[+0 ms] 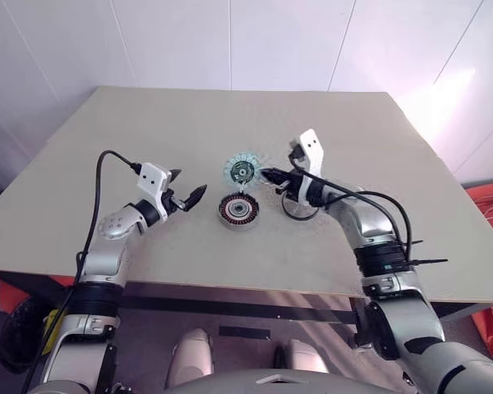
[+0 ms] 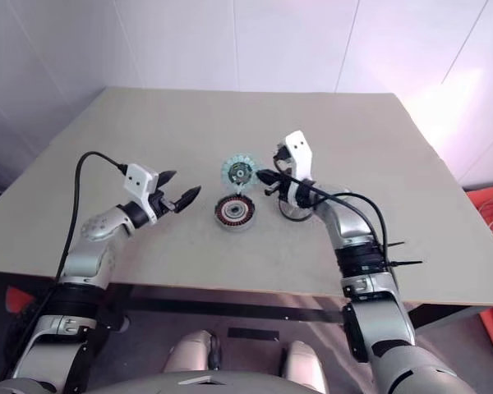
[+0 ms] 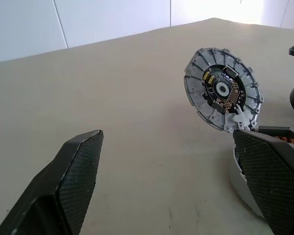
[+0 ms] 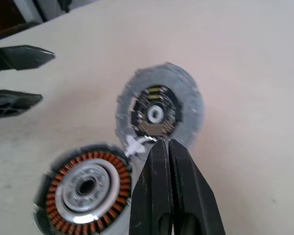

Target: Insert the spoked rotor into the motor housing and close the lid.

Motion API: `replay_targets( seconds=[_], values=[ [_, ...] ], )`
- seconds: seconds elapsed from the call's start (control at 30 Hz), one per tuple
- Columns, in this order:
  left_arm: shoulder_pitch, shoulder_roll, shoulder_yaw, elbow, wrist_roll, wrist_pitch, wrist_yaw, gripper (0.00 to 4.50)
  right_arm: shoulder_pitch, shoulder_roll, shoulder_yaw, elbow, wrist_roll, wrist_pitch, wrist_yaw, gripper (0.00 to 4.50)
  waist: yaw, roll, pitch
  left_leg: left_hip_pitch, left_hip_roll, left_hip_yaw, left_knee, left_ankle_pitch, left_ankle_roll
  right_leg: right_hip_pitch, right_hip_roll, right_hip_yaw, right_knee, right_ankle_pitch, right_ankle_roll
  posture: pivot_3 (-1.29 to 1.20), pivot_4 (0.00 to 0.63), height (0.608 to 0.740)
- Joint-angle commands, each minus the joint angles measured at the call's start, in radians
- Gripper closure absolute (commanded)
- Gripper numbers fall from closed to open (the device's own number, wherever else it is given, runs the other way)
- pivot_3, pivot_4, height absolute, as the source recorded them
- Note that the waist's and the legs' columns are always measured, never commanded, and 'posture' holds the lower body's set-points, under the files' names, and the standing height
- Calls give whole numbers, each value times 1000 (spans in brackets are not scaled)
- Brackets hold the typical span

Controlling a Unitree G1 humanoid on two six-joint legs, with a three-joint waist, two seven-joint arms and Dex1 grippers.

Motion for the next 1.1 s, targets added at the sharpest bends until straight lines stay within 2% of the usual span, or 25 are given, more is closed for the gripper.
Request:
replay_targets(
  seconds=[0.03,0.1,0.23,0.33,0.53,0.8,0.97,1.1],
  values=[
    [-11,-1,9,-10,-3,-18,1,0,21,-67,-48,-78,15,23,-11,4068,0,0,0,0,0,0,0,0,0,0,0,0,0,0,0,0,0,740],
    [-13,-6,5,-7,-2,-19,0,0,29,-109,-70,-81,12,32,-23,3561,-1,0,0,0,0,0,0,0,0,0,0,0,0,0,0,0,0,740],
    [-22,-14,0,5,0,-20,-3,0,30,-168,-113,-43,-15,12,-88,2159,-3,0,0,0,1,1,0,0,0,0,0,0,0,0,0,0,0,740],
    [-24,-17,-4,13,1,-25,-7,0,19,-202,-189,-5,26,67,-113,1127,-1,0,0,1,0,1,0,0,0,0,0,0,0,0,0,0,0,740],
    [-22,-14,-6,13,-1,-27,-12,0,80,-224,-272,-58,134,276,-104,1127,0,0,0,1,0,1,0,0,0,0,0,0,0,2,-4,0,0,740],
    [-23,-8,-5,12,0,-24,-18,0,69,-113,-499,-52,355,595,-235,1127,0,1,0,1,1,2,0,0,0,0,0,0,0,2,-3,0,0,740],
    [-21,-3,-3,8,0,-23,-18,0,65,-60,-599,-13,422,677,-316,1127,3,1,0,2,1,2,1,1,-1,1,0,0,0,0,0,0,0,740],
    [-16,2,-5,1,3,-22,-18,0,94,-15,-598,-44,441,705,-348,1127,2,1,0,2,1,2,0,1,-1,0,0,0,0,0,0,0,0,740]
  ],
)
